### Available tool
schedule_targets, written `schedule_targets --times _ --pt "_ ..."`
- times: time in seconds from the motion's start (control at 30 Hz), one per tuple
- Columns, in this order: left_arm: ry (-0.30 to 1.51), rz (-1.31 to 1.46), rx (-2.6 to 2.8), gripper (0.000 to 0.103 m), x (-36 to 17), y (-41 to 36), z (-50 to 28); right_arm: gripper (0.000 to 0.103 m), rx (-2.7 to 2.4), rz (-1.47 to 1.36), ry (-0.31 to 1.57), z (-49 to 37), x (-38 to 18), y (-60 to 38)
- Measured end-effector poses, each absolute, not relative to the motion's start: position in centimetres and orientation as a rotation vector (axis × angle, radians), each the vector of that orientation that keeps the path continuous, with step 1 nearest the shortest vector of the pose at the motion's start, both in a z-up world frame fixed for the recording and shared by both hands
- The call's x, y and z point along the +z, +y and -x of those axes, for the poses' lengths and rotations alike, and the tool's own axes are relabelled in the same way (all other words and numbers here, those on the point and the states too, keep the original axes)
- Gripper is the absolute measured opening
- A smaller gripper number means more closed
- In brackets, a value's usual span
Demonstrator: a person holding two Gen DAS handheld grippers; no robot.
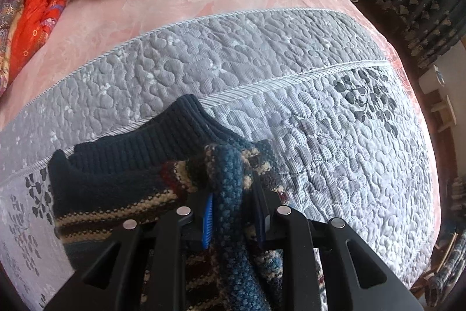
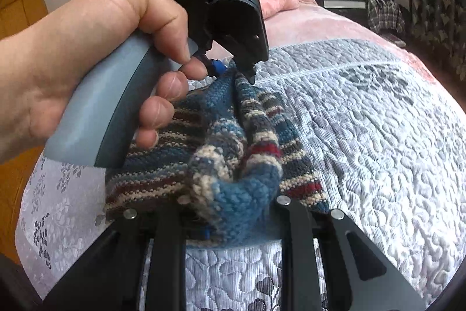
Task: Fold small clothes
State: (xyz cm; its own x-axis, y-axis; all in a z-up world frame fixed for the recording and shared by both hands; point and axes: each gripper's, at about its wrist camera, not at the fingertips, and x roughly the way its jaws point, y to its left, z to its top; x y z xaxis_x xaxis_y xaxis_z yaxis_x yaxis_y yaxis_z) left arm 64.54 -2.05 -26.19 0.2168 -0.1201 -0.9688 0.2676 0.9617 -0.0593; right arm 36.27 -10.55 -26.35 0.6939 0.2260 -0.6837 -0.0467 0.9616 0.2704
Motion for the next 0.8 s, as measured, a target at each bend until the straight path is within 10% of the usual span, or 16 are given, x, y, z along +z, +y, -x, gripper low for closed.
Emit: schedule_targets --times 0.33,0.5,0.8 --pt "1.304 -0.083 -0.253 0.03 -27.9 -2.5 -64.6 0.024 0.259 -0.483 0.884 -37.6 -29.7 -14.3" --pt "1.235 0.059 -0.296 0.056 -26.4 -0.4 -65.3 0.048 0.291 -0.672 0.966 -38.5 -32.3 -17.0" --pt "1.175 0.118 -0.412 0.067 -21.8 5.4 -63.9 0.067 0.372 -0.886 0.99 -39.3 -34.0 -19.8"
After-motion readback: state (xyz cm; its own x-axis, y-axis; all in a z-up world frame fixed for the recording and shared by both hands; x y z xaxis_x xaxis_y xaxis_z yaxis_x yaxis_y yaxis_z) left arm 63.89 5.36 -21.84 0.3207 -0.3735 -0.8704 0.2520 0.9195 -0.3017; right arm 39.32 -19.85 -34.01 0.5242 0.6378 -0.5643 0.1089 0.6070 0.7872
